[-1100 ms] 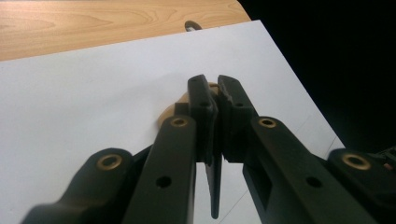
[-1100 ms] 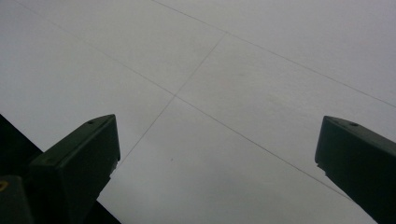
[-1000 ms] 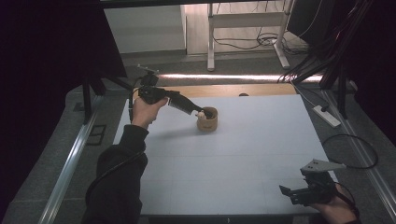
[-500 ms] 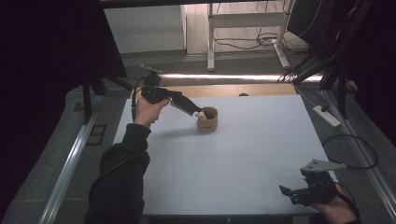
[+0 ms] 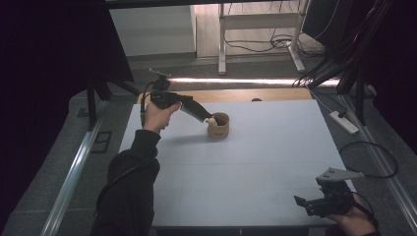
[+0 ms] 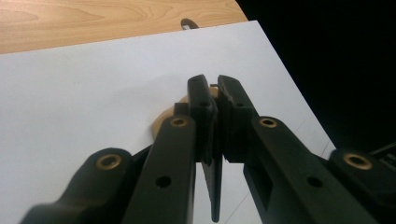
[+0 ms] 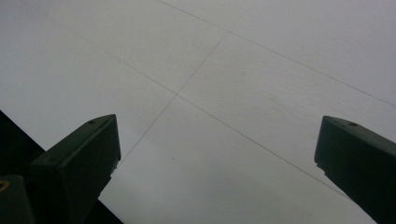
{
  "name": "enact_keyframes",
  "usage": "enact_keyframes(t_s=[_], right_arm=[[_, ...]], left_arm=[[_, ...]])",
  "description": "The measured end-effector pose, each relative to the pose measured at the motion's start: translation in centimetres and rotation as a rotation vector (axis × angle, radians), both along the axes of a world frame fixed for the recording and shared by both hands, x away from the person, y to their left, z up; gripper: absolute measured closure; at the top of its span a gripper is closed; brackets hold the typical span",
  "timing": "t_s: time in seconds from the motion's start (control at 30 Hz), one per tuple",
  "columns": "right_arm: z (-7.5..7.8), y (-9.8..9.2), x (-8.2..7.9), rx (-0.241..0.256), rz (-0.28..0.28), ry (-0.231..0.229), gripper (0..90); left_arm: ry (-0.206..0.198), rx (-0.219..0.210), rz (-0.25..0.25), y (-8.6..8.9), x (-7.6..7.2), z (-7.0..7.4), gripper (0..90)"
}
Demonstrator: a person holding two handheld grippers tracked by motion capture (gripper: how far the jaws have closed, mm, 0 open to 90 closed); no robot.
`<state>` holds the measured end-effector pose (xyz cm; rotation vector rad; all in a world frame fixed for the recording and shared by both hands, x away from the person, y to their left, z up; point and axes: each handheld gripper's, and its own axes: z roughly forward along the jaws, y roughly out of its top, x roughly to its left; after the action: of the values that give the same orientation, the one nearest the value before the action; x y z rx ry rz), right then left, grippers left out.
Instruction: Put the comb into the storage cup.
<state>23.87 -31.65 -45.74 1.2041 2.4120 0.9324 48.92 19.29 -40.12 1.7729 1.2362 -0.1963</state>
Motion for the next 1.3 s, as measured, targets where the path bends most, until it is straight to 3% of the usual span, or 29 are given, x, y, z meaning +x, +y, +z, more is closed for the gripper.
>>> enact_keyframes(t_s=[0.27, 0.67, 1.07, 1.3], right_arm=[[0.0, 0.0, 0.0, -0.001, 0.002, 0.0, 0.9], [0.0, 0.0, 0.0, -0.002, 0.003, 0.001, 1.1], [0.0, 0.1, 0.0, -0.009, 0.006, 0.003, 1.2], [0.0, 0.1, 0.0, -0.011, 0.008, 0.002, 1.1]], left_arm=[[-0.018, -0.013, 0.012, -0.2, 0.1, -0.3, 82.4], [-0.065, 0.011, 0.026, -0.6, 0.0, -0.5, 69.0], [-0.136, 0.052, 0.027, -0.9, -0.4, -0.8, 46.0], [-0.186, 0.099, 0.03, -1.0, -0.6, -0.7, 30.5]])
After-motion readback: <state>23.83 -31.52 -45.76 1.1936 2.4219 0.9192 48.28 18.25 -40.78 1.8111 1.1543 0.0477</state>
